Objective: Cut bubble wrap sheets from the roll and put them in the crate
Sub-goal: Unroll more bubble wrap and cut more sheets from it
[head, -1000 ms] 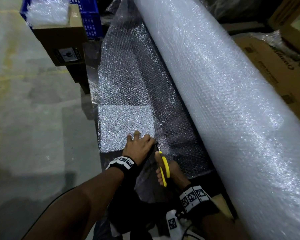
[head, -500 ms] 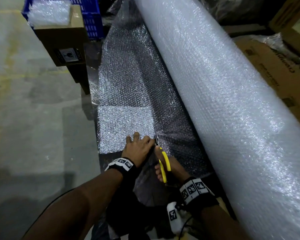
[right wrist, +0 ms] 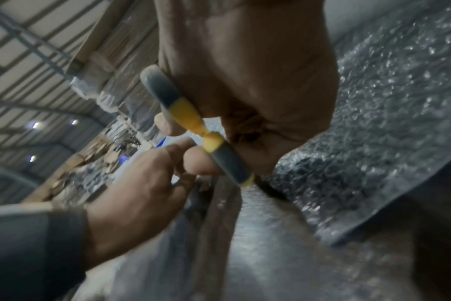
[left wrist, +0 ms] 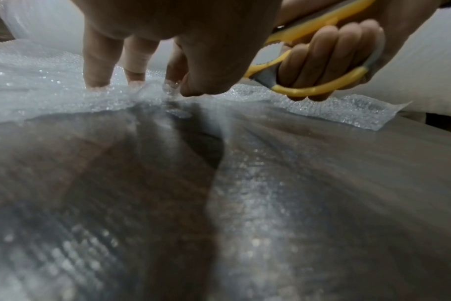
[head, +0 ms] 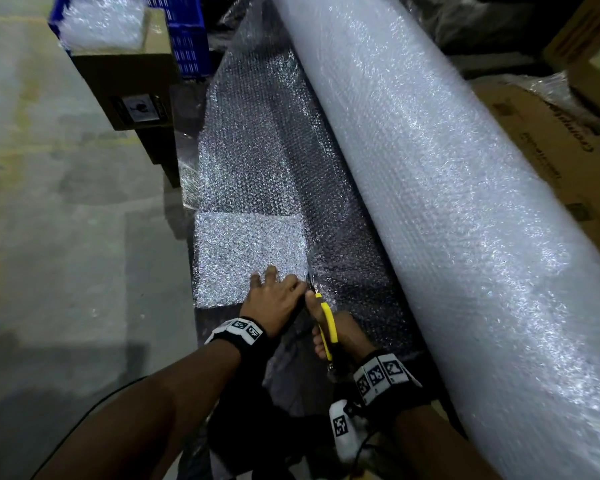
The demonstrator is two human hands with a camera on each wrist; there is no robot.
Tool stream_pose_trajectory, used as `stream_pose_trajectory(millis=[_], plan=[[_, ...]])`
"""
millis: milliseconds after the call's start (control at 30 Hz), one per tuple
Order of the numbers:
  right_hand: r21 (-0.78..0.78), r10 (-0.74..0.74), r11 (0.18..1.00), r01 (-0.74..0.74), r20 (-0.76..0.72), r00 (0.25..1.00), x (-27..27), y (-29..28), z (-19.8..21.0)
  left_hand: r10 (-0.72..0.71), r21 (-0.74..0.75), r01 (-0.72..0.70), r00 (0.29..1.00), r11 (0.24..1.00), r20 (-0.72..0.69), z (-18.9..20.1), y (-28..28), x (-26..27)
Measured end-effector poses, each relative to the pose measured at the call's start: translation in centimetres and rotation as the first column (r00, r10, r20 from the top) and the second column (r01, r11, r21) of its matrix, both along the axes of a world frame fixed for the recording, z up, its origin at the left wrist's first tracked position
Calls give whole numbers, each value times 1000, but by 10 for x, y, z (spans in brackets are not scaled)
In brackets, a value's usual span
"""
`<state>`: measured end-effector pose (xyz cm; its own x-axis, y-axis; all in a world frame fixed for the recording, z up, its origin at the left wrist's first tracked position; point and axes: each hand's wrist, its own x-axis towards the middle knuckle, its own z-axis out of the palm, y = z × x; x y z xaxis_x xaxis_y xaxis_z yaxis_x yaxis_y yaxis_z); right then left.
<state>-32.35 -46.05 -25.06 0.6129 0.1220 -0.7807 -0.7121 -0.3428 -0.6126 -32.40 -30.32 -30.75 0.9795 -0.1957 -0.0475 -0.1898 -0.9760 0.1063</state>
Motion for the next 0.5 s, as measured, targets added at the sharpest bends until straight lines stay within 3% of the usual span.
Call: stream_pose_trajectory(millis=[500], plan=[[35, -30, 999, 30, -13, 999, 21, 8, 9, 16, 33, -14, 997, 999, -75, 6, -2, -1]])
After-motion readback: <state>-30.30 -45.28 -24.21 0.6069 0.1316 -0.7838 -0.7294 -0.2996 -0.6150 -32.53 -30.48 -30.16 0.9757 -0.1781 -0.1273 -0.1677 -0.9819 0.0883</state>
